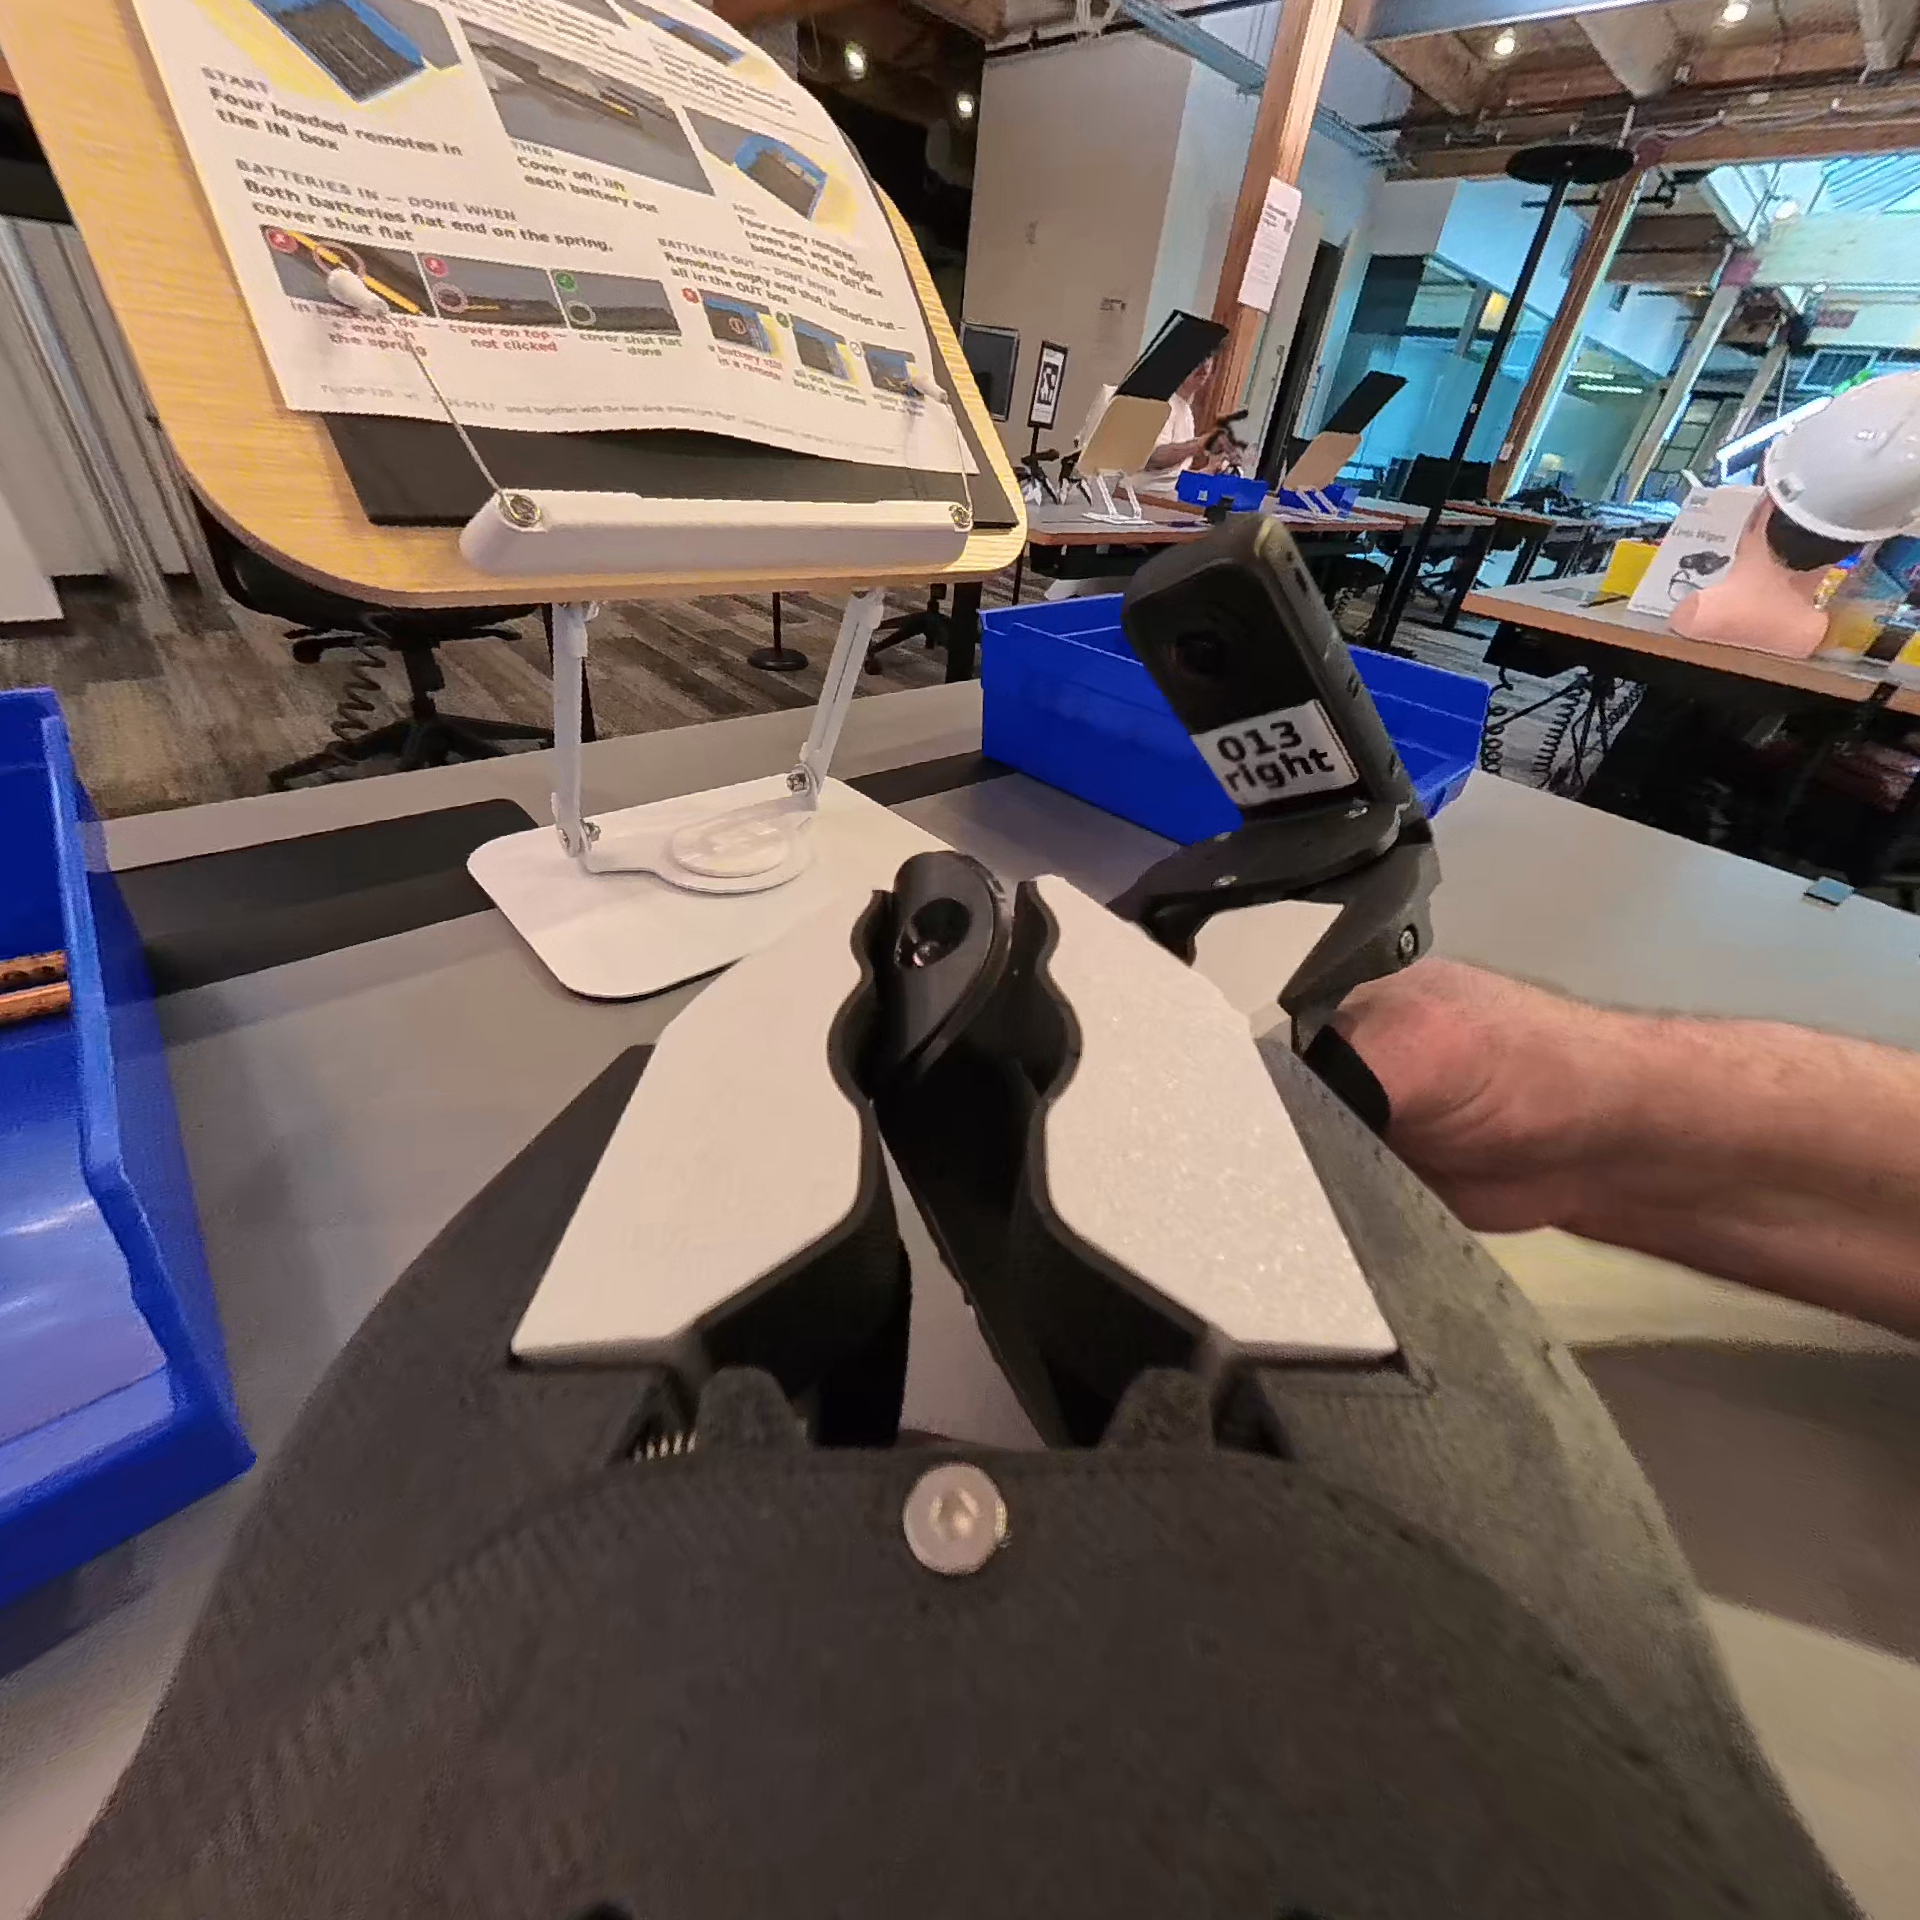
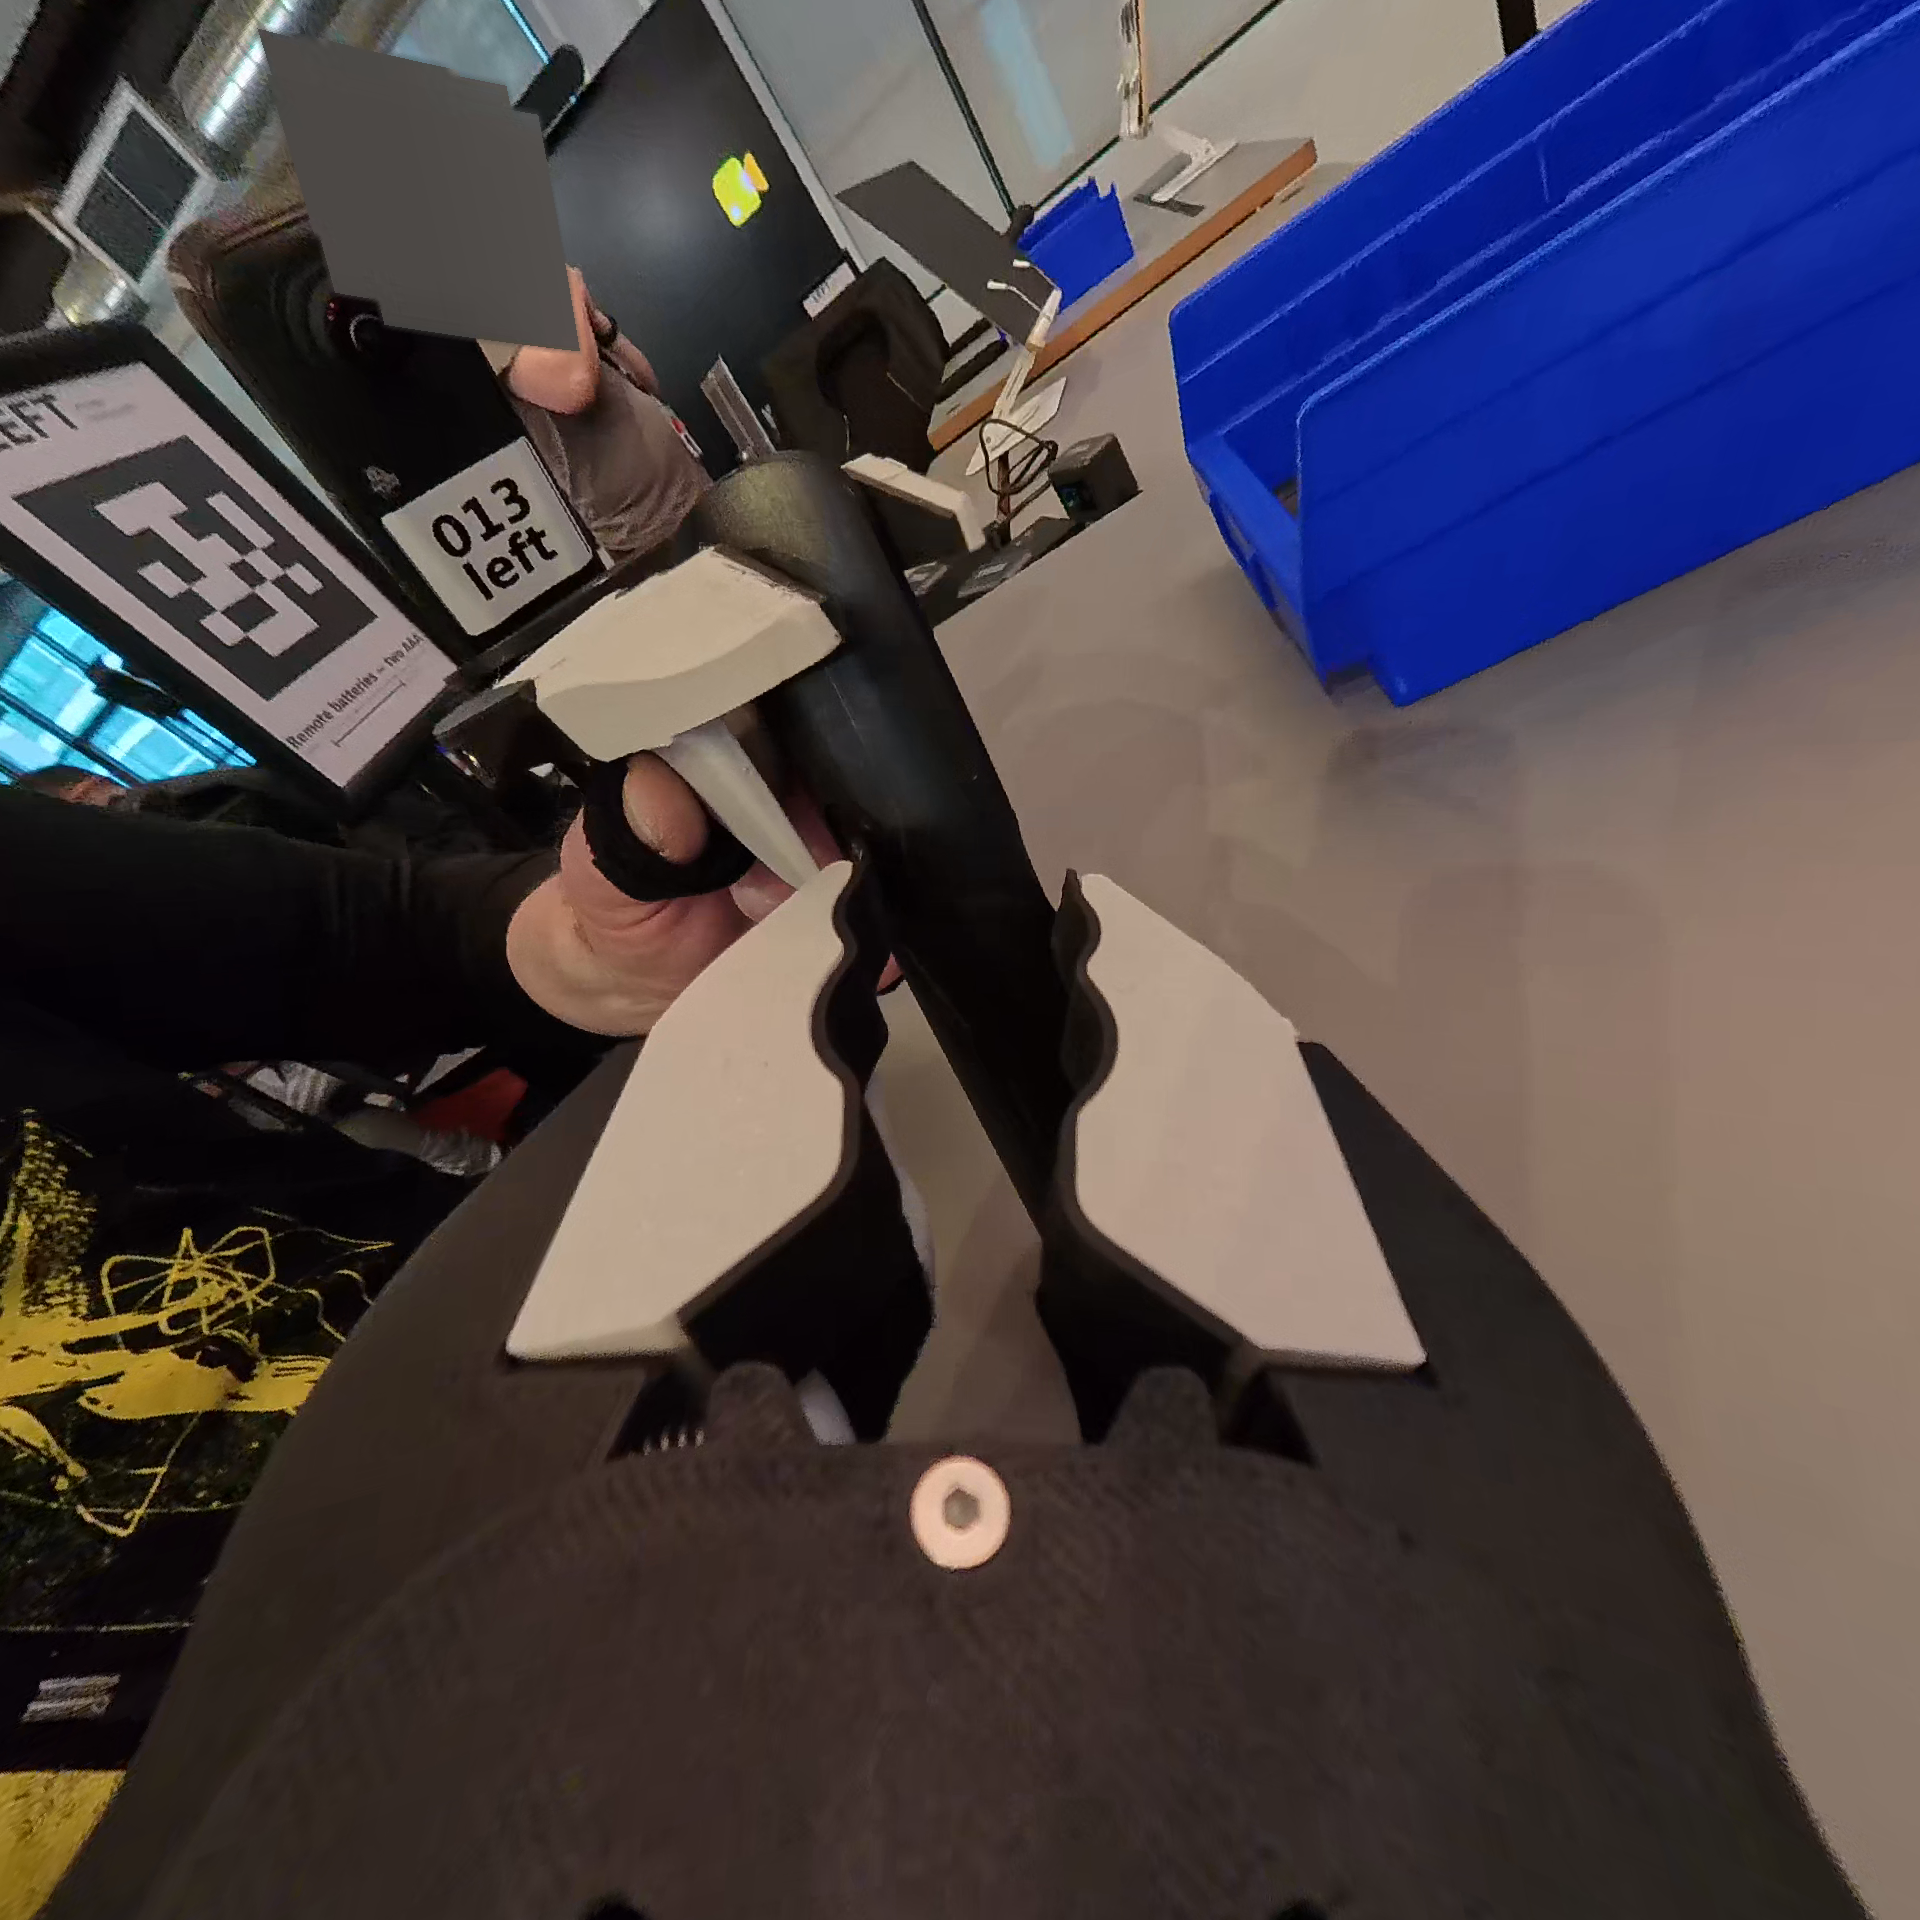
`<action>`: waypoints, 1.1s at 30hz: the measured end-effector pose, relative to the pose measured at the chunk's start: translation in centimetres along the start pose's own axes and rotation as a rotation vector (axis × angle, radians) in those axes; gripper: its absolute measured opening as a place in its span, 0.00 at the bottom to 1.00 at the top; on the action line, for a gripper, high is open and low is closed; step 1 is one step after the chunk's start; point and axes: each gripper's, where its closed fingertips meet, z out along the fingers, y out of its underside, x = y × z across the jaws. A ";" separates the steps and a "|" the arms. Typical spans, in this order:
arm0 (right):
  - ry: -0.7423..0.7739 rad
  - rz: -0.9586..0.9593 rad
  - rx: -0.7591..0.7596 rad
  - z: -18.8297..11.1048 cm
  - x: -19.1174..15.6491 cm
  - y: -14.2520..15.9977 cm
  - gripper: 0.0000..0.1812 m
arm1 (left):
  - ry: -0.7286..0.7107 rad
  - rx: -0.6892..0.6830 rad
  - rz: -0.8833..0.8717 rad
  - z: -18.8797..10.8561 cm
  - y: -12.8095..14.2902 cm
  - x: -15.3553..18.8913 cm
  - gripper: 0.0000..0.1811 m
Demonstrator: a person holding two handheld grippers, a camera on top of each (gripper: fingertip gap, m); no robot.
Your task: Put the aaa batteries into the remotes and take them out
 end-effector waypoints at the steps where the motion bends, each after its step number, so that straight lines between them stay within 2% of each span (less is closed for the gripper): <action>1: 0.005 -0.011 -0.018 0.0 -0.1 0.1 0.19 | 0.004 -0.005 0.020 0.0 0.0 0.1 0.12; 5: -0.002 -0.012 -0.086 -0.1 -0.2 0.2 0.19 | 0.006 -0.012 0.027 -0.1 0.0 0.2 0.12; 11: -0.006 -0.020 -0.103 0.0 -0.1 0.5 0.20 | 0.007 -0.005 0.020 -0.4 0.0 0.2 0.12; 16: 0.089 -0.129 -0.114 0.0 0.0 -0.2 0.17 | -0.002 0.001 0.029 -0.4 -0.1 0.3 0.13; 18: 0.088 -0.090 -0.101 0.0 0.2 -0.1 0.25 | 0.014 0.004 0.050 -0.3 -0.2 0.9 0.13; 20: 0.102 -0.139 -0.084 0.0 -0.1 -0.2 0.29 | 0.024 -0.003 0.086 -0.2 -0.3 1.4 0.13; 23: 0.125 -0.212 -0.089 -0.1 -0.9 -0.4 0.20 | 0.024 -0.005 0.085 -0.2 -0.3 1.5 0.13; 27: 0.166 -0.223 -0.098 -0.4 -1.1 -0.4 0.19 | 0.030 -0.007 0.109 -0.1 -0.4 2.0 0.12; 33: 0.128 -0.094 -0.034 -0.7 -1.1 -0.2 0.19 | 0.024 0.000 0.108 -0.2 -0.4 2.4 0.12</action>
